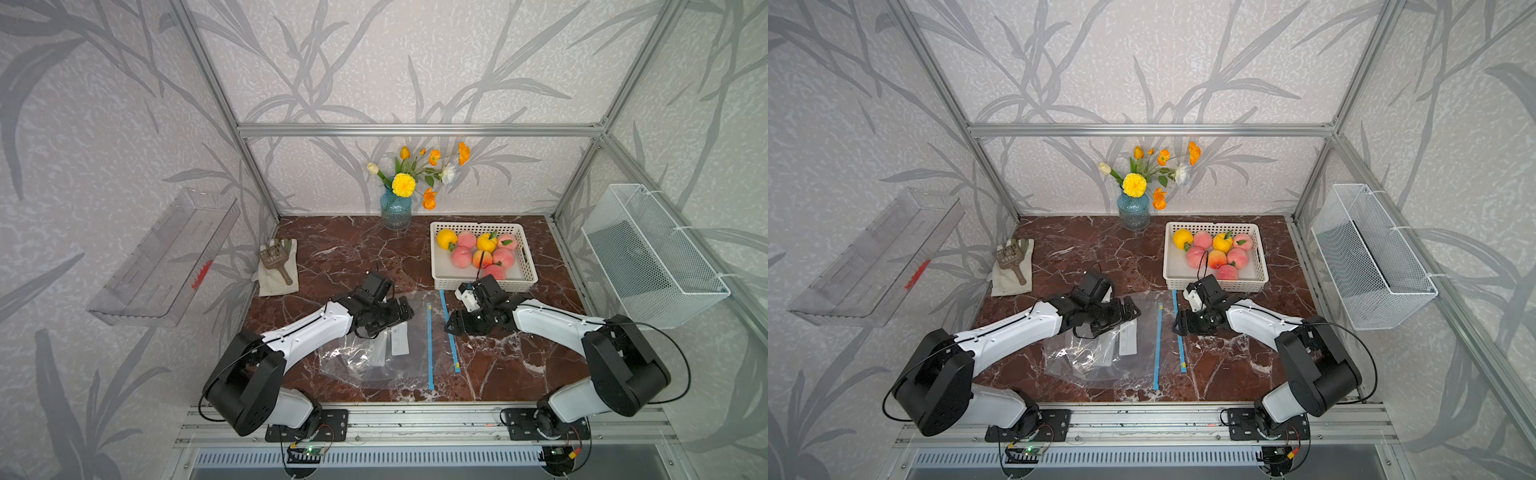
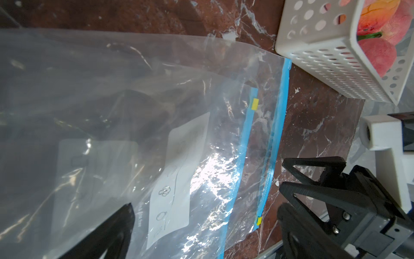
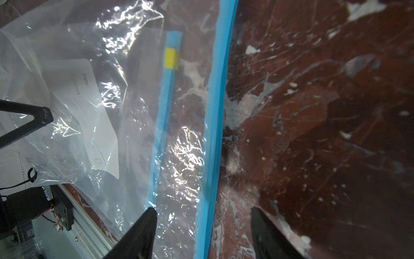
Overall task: Place the peach in a zip-top bag and seal the zipper
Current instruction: Open the zipper food storage bag.
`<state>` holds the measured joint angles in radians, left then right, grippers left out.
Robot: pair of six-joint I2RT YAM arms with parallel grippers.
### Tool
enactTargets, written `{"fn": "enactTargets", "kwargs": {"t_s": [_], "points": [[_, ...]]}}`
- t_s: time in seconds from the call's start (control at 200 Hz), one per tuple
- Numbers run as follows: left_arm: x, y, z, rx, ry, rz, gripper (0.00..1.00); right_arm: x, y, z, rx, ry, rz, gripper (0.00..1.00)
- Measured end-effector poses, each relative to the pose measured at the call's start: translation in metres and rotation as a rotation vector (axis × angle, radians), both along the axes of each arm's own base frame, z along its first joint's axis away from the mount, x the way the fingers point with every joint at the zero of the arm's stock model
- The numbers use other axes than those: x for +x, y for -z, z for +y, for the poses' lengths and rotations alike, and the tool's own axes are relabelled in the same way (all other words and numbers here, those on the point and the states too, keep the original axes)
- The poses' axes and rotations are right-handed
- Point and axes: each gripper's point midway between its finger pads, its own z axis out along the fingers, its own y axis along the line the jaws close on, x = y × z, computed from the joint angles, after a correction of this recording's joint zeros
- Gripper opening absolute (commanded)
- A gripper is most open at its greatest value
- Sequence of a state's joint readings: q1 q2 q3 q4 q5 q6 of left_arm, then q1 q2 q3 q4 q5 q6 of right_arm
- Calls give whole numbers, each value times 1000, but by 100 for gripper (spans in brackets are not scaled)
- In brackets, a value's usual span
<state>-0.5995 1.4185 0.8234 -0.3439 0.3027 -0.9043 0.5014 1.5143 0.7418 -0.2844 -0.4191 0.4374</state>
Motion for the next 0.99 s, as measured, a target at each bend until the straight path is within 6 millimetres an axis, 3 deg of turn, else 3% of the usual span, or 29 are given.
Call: {"fn": "enactTargets", "kwargs": {"t_s": [0.39,0.995], "points": [[-4,31,11,78,-29,59,99,-1,9,15,61,-39,30,53],[-2,45,15,115,-41,70,99,-2,0,38,212,-69,50,43]]}}
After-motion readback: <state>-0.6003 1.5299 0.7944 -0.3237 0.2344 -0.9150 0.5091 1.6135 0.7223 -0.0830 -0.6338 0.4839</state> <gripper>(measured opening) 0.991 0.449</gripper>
